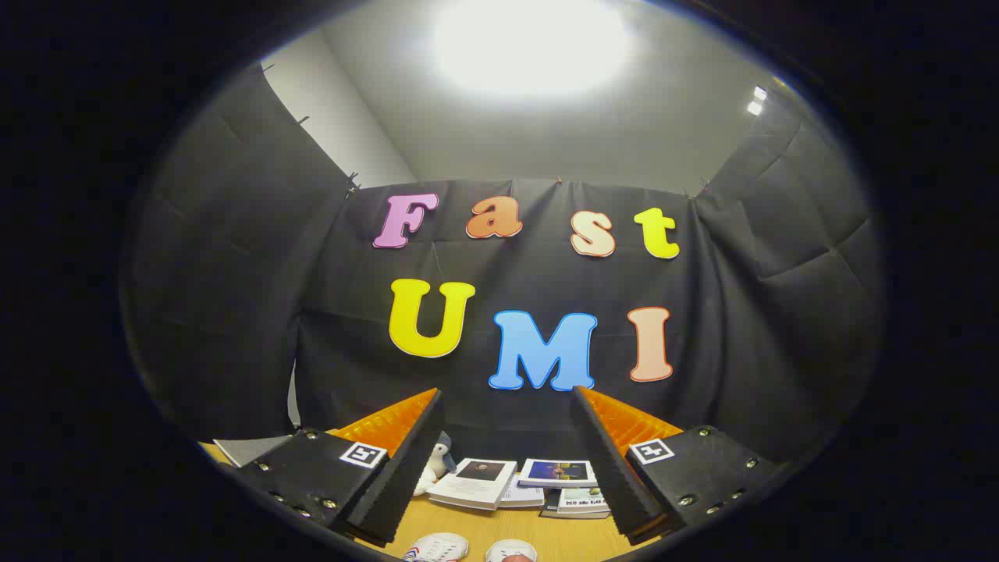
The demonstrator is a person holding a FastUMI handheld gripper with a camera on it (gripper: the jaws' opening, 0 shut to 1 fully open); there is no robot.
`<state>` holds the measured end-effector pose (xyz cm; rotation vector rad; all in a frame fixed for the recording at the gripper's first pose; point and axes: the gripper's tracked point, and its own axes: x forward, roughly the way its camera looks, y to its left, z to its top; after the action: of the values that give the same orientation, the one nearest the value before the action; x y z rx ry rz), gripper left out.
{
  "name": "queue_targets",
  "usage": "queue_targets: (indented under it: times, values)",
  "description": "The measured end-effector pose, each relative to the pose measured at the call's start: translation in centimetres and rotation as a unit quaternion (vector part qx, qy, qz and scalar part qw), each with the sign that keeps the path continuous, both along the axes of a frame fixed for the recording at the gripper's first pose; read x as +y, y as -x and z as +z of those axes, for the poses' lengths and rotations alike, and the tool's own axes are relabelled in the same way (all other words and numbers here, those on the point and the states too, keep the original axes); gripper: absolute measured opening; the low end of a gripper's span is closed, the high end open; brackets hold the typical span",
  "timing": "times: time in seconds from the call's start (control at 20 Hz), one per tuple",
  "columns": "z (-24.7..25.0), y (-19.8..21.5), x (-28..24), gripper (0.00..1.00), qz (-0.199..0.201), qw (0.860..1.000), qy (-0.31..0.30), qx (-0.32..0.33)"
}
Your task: Open the storage box then place both shoes into the box .Put the left shoe in first, then the right shoe, with the right side of both shoes facing outward in a uniform manner.
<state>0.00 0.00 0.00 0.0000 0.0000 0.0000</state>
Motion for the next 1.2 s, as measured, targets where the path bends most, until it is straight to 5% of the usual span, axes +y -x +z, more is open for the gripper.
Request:
queue_targets:
  times: [1.2]
  values:
    - [-3.4, 1.6, 0.6, 0.97, 0.004, 0.998, -0.052, 0.024]
